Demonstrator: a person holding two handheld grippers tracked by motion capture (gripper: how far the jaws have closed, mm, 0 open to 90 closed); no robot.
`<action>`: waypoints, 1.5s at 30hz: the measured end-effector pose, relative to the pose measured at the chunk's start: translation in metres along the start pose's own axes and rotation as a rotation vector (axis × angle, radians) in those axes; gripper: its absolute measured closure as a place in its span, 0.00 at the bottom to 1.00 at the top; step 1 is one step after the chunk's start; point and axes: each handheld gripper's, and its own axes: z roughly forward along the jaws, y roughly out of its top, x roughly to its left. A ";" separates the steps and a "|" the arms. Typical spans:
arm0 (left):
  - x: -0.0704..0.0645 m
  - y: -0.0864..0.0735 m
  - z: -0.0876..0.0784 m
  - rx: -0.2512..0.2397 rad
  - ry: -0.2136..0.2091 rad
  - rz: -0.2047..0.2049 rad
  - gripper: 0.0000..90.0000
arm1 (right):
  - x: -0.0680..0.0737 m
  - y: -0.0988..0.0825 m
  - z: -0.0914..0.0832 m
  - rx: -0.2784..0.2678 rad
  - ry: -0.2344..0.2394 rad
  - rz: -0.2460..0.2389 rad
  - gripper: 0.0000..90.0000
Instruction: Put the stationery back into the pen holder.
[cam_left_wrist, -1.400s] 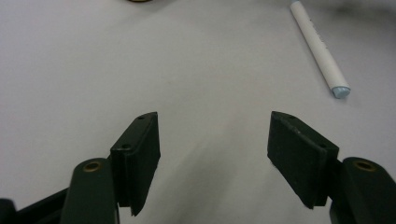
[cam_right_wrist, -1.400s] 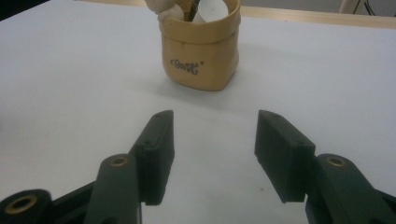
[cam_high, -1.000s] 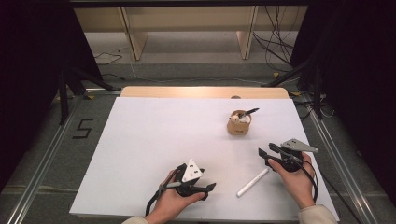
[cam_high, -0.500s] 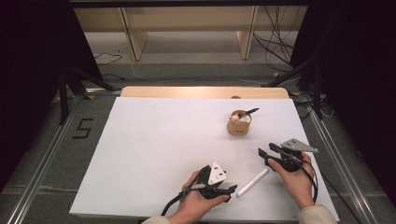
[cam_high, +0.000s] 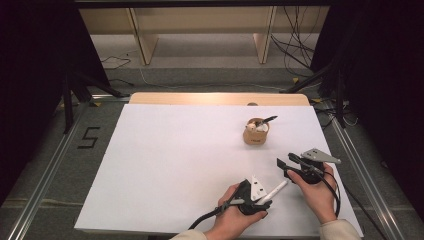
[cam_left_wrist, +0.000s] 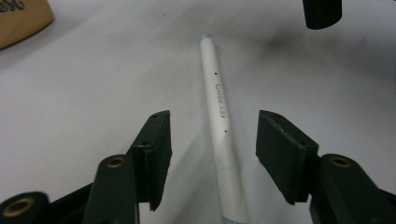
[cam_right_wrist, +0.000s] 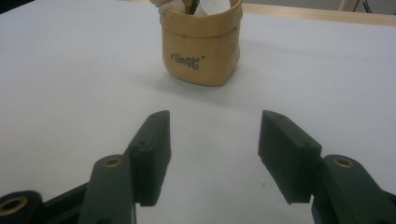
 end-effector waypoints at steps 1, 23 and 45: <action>-0.001 0.000 0.002 0.004 0.000 -0.001 0.53 | 0.000 0.000 0.000 0.000 0.000 0.000 0.49; -0.004 -0.004 0.011 0.038 -0.001 0.014 0.67 | -0.001 0.000 0.001 0.003 0.001 0.004 0.49; -0.012 -0.004 0.010 0.042 0.027 -0.003 0.87 | -0.003 0.000 -0.001 -0.011 0.000 0.022 0.49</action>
